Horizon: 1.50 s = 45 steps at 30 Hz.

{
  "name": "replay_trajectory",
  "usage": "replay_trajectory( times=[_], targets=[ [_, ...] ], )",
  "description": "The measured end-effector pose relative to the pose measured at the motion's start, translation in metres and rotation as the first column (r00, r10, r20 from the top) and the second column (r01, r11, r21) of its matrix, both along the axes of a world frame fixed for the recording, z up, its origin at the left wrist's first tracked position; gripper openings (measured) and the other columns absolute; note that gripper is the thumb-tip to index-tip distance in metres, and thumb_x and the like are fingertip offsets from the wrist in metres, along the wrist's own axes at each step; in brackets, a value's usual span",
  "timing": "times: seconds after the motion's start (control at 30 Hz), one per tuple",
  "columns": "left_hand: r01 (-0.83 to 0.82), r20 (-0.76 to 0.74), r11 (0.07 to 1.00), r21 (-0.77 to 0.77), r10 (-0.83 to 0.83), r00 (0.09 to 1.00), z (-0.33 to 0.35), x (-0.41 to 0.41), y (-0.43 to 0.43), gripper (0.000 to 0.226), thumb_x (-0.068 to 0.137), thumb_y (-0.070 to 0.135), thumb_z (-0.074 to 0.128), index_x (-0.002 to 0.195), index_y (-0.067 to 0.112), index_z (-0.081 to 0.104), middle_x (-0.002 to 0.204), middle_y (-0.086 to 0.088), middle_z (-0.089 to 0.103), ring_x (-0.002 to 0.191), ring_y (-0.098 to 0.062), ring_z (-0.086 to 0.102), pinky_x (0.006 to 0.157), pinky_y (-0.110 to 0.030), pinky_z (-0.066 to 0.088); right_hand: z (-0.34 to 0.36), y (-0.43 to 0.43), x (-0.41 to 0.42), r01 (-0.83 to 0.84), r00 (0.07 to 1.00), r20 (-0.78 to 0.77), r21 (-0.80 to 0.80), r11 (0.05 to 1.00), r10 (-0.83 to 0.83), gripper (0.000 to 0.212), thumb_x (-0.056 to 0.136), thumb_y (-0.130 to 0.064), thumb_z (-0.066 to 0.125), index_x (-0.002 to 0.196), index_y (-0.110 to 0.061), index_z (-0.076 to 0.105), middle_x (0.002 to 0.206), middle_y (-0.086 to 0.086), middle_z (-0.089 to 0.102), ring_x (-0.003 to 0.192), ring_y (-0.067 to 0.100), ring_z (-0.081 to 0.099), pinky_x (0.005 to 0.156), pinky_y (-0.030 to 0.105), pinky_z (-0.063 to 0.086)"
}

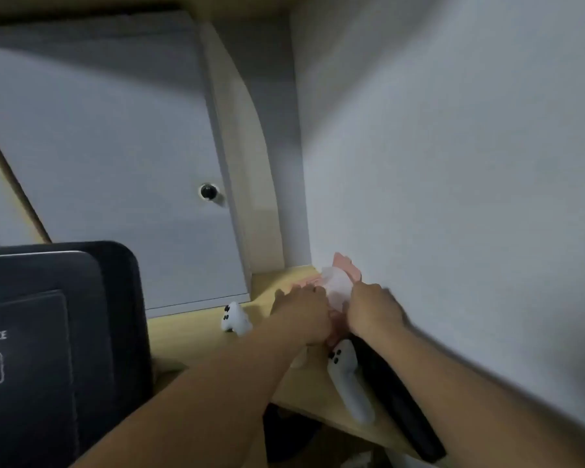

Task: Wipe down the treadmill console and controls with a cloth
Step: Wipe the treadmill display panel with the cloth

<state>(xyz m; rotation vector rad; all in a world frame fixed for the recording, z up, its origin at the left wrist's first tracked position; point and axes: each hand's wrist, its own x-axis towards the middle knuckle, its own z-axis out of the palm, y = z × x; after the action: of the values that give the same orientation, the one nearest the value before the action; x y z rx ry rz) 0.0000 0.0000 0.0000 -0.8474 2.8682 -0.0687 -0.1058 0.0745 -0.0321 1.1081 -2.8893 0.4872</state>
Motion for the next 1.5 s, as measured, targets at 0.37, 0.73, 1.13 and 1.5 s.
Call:
replay_trajectory(
  times=[0.37, 0.73, 1.13, 1.5],
  targets=[
    [-0.024, -0.344, 0.996, -0.088, -0.007, 0.939, 0.006, -0.004, -0.009, 0.066, 0.100, 0.043, 0.045, 0.151, 0.011, 0.018, 0.158, -0.007, 0.025, 0.137, -0.028, 0.038, 0.104, -0.045, 0.037, 0.019, -0.005, -0.013, -0.276, 0.933, -0.336, -0.450, 0.849, 0.125, 0.010, 0.095, -0.015, 0.046, 0.096, -0.018, 0.055, 0.090, 0.004, 0.063, 0.085, 0.029, 0.057, 0.065, 0.035, 0.038],
    [0.062, -0.651, 0.962, 0.264, 0.131, 0.748, 0.089, 0.035, 0.043, 0.049, 0.096, 0.034, 0.059, 0.137, 0.014, 0.042, 0.131, -0.007, 0.058, 0.114, -0.027, 0.057, 0.094, -0.041, 0.050, 0.143, 0.043, 0.034, -0.353, 0.933, -0.302, -0.673, 0.650, 0.195, 0.014, 0.102, -0.018, 0.041, 0.100, -0.014, 0.054, 0.078, 0.002, 0.062, 0.074, 0.028, 0.057, 0.065, 0.040, 0.047],
    [0.545, -0.877, 0.693, 0.472, 0.306, 0.370, 0.172, 0.179, 0.098, 0.038, 0.087, 0.021, 0.075, 0.063, 0.015, 0.046, 0.071, -0.014, 0.053, 0.063, -0.022, 0.050, 0.052, -0.027, 0.041, 0.220, 0.128, 0.131, -0.361, 0.869, -0.070, -0.768, 0.530, 0.490, 0.021, 0.095, -0.033, 0.059, 0.086, -0.015, 0.060, 0.069, 0.014, 0.066, 0.041, 0.020, 0.051, 0.046, 0.034, 0.045],
    [0.421, -0.876, 0.769, 0.482, 0.424, 0.229, 0.161, 0.331, 0.069, 0.026, 0.098, 0.020, 0.060, 0.072, 0.021, 0.063, 0.067, -0.003, 0.059, 0.062, -0.018, 0.048, 0.057, -0.029, 0.040, 0.204, 0.102, 0.255, -0.263, 0.462, 0.279, -0.864, 0.430, 0.842, 0.005, 0.089, -0.012, 0.067, 0.093, -0.009, 0.068, 0.092, 0.006, 0.074, 0.089, 0.021, 0.072, 0.080, 0.036, 0.058]
  ],
)
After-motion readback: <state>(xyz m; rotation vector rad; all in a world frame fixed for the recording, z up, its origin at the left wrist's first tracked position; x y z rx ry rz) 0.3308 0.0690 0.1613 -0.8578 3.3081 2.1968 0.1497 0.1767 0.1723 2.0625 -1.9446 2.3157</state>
